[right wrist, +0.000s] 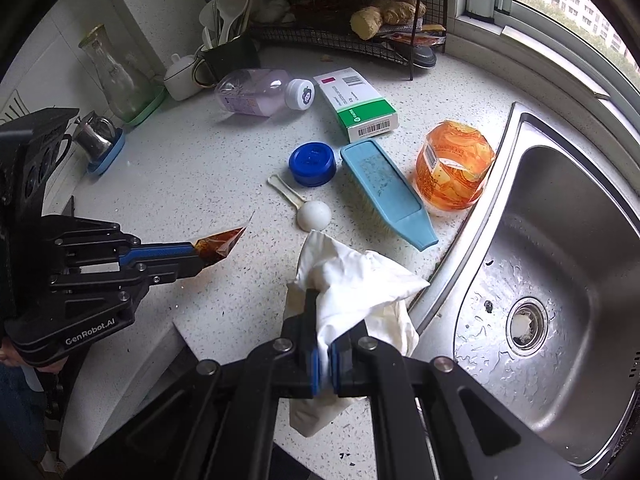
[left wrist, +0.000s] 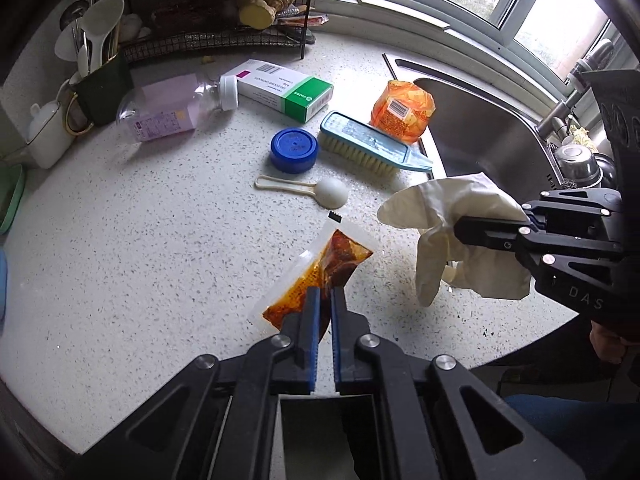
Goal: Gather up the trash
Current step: 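Carry the sauce packet and tissue with both tools down over the red bin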
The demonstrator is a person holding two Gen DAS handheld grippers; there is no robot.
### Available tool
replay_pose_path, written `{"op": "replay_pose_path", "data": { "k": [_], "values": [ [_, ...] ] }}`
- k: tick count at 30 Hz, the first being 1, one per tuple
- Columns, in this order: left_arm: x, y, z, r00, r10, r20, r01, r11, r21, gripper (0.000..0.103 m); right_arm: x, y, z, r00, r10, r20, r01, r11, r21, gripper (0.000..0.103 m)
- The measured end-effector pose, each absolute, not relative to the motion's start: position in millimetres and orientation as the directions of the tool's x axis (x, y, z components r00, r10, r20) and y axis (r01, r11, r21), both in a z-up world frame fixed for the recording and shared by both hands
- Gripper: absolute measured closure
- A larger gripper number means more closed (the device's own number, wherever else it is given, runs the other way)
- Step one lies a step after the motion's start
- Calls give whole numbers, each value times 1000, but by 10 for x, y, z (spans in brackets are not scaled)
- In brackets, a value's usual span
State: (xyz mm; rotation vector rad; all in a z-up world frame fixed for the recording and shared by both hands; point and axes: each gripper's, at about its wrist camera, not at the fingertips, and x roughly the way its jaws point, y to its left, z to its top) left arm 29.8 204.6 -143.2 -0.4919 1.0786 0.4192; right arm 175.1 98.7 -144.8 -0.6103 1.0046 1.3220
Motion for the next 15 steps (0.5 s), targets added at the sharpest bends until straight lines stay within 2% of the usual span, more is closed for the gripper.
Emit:
{"op": "replay_pose_path", "data": {
  "k": [8, 15],
  "values": [
    [219, 1556, -1270, 405, 148, -903, -606, 782, -144, 101, 1674, 565, -1342, -66, 536, -842, -974, 147, 170, 99],
    [307, 942, -1118, 412, 167, -896, -594, 795, -125, 101, 1680, 126, -1283, -80, 558, -826, -978, 116, 172, 99]
  ]
}}
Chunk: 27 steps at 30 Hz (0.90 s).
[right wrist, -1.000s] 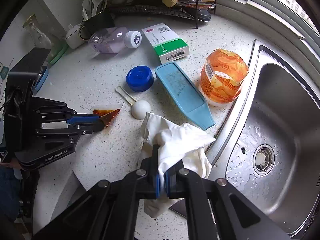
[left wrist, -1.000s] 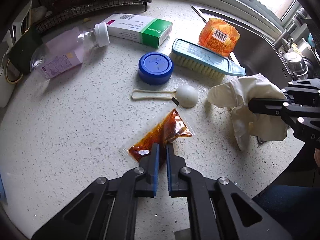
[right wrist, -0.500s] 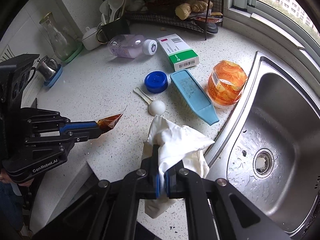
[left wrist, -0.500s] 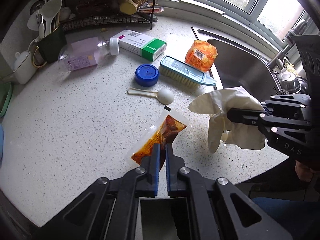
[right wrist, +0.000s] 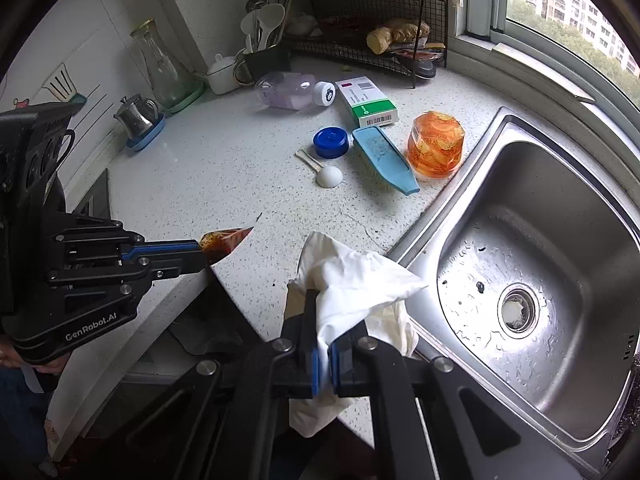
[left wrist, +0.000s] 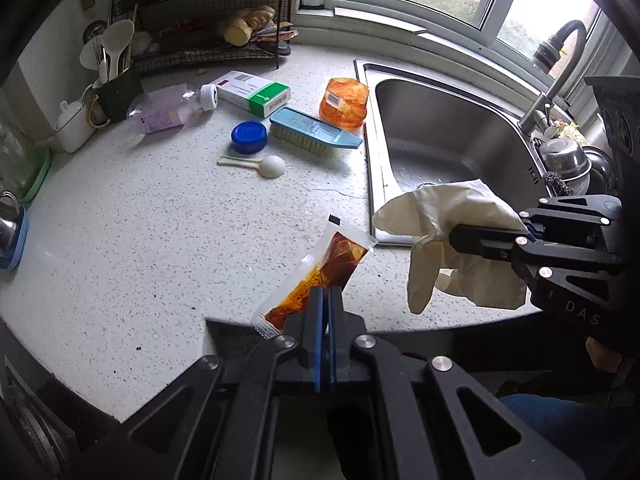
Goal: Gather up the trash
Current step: 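Carry the sauce packet and tissue with both tools down over the red bin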
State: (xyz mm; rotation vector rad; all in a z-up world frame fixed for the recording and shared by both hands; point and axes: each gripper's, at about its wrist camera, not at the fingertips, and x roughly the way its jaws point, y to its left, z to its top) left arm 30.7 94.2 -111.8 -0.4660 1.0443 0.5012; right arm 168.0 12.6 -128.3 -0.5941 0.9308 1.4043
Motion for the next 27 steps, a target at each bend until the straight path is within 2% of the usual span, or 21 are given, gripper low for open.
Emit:
{"op": "replay_pose_path", "data": {
  "k": [7, 16, 23, 27],
  "values": [
    [238, 190, -1015, 419, 201, -885, -638, 759, -131, 101, 1610, -505, -1218, -114, 587, -802, -984, 47, 175, 99],
    [113, -751, -1325, 395, 178, -901, -697, 698, -167, 101, 1523, -1259, -1568, -163, 552, -818, -983, -15, 185, 99],
    [101, -1288, -1828, 377, 97, -921, -706, 674, -218, 101, 1453, -1664, -2102, -183, 485, -855, -979, -8, 204, 99],
    [129, -1487, -2327, 357, 41, -933, -705, 667, -241, 101, 1428, -1791, -2526, -181, 443, -878, -977, 18, 211, 99]
  ]
}}
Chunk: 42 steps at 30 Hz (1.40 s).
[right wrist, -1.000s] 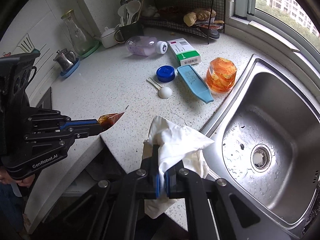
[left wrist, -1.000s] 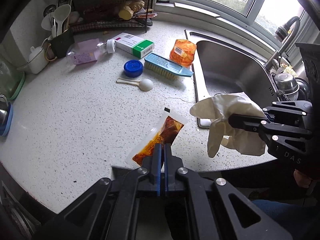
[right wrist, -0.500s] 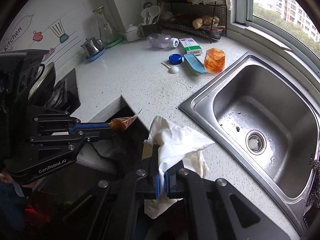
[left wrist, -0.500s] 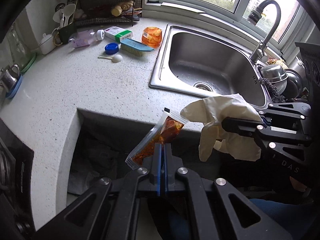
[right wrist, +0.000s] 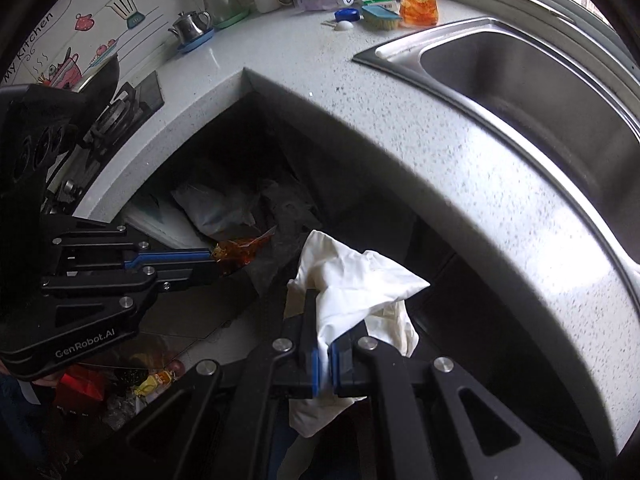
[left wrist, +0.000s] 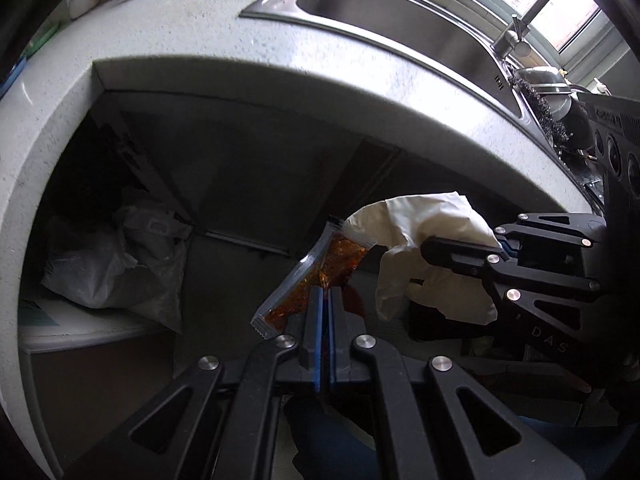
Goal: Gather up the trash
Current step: 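Carry the sauce packet and tissue with both tools down over the red bin, then open both tools to drop the packet and tissue into the bin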
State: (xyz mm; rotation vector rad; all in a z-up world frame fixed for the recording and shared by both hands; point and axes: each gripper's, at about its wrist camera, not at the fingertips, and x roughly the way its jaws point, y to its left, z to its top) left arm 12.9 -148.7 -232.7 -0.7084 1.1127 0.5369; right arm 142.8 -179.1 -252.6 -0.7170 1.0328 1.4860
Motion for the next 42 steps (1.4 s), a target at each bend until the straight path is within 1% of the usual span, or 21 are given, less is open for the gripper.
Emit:
{"op": "replay_pose_path", "data": {
  "k": [5, 8, 13, 17, 21, 25, 32, 36, 39, 40, 42],
  "values": [
    [218, -1631, -3036, 326, -19, -945, -688, 681, -250, 102, 1462, -1838, -3179, -170, 404, -899, -977, 54, 209, 99],
    [294, -1722, -3503, 341, -67, -938, -649, 705, -286, 102, 1493, -1845, -3620, -160, 405, -900, -977, 66, 204, 99],
    [404, -1854, -4313, 344, -122, -931, -599, 735, -317, 102, 1575, -1868, -4431, -175, 384, -907, -967, 104, 231, 99],
    [484, -1941, -4992, 319, -159, -934, -595, 734, -328, 101, 1616, -1830, -5060, -167, 351, -922, -967, 127, 223, 99],
    [559, -1997, -5572, 309, -187, -932, -597, 725, -344, 102, 1636, -1772, -5620, -160, 316, -935, -965, 148, 215, 99],
    [652, -2039, -6124, 268, -181, -946, -605, 733, -311, 101, 1625, -1688, -6082, -145, 298, -943, -967, 159, 199, 99],
    [787, -2160, -6818, 236, -175, -956, -599, 749, -285, 101, 1595, -1698, -6784, -146, 268, -952, -970, 148, 191, 99],
    [807, -2181, -7081, 226, -181, -957, -594, 753, -282, 101, 1586, -1720, -7068, -151, 246, -957, -971, 143, 190, 99],
    [831, -2187, -7179, 223, -184, -957, -591, 756, -283, 101, 1625, -1762, -7157, -139, 242, -960, -975, 137, 175, 99],
    [836, -2160, -7194, 221, -182, -958, -591, 756, -280, 98, 1629, -1753, -7184, -138, 239, -961, -975, 136, 174, 99],
    [838, -2149, -7226, 212, -181, -960, -592, 758, -274, 76, 1642, -1748, -7232, -132, 235, -963, -977, 134, 167, 99]
  ]
}}
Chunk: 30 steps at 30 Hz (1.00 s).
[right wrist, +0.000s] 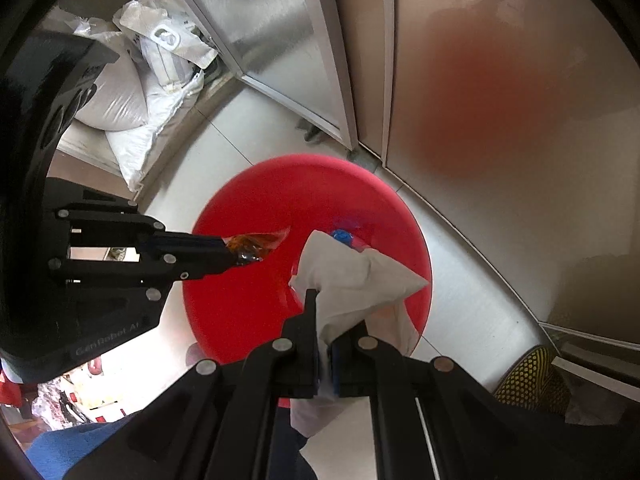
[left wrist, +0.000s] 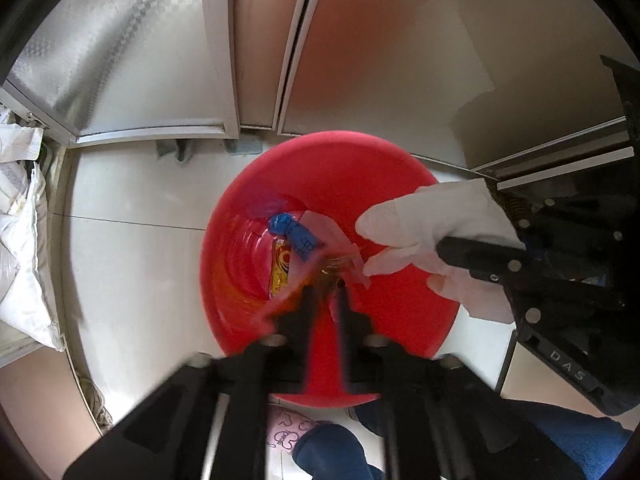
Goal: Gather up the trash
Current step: 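Open both tools to drop the packet and tissue into the bin, then move both tools back up to the counter by the sink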
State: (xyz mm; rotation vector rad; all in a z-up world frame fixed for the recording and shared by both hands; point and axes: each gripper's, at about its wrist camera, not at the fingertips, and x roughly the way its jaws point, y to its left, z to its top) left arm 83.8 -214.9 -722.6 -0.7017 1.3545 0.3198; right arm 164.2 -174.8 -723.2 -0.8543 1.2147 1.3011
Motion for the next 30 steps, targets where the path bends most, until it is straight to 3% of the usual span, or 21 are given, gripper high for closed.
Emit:
{"op": "replay_pose_path", "data": {
  "k": [2, 4, 5, 7, 9, 11, 18, 30],
  "values": [
    [865, -2158, -7232, 205, -169, -964, -588, 766, -259, 35, 1636, -1771, -7235, -114, 237, -965, -981, 124, 147, 98],
    [858, -2157, -7209, 210, -154, -966, -579, 776, -250, 26, 1634, -1824, -7233, -100, 245, -964, -985, 112, 131, 90],
    [845, -2159, -7208, 208, -143, -968, -574, 783, -239, 23, 1635, -1837, -7228, -87, 247, -965, -987, 113, 117, 80],
    [802, -2142, -7139, 213, -138, -967, -575, 783, -238, 19, 1668, -1858, -7207, -82, 247, -966, -986, 121, 115, 70],
    [728, -2090, -7010, 238, -146, -960, -592, 762, -263, 19, 1721, -1889, -7142, -76, 254, -964, -984, 136, 113, 47],
    [663, -2032, -6844, 250, -138, -958, -611, 746, -267, 15, 1746, -1936, -7045, -71, 265, -962, -984, 138, 111, 35],
    [418, -1876, -5708, 281, -40, -959, -639, 738, -218, 13, 1641, -1980, -6125, -39, 334, -942, -989, 118, 83, 23],
    [-63, -1607, -3361, 308, 134, -942, -737, 659, -147, 11, 1361, -1958, -3651, -47, 545, -837, -994, 54, 91, 5]
  ]
}}
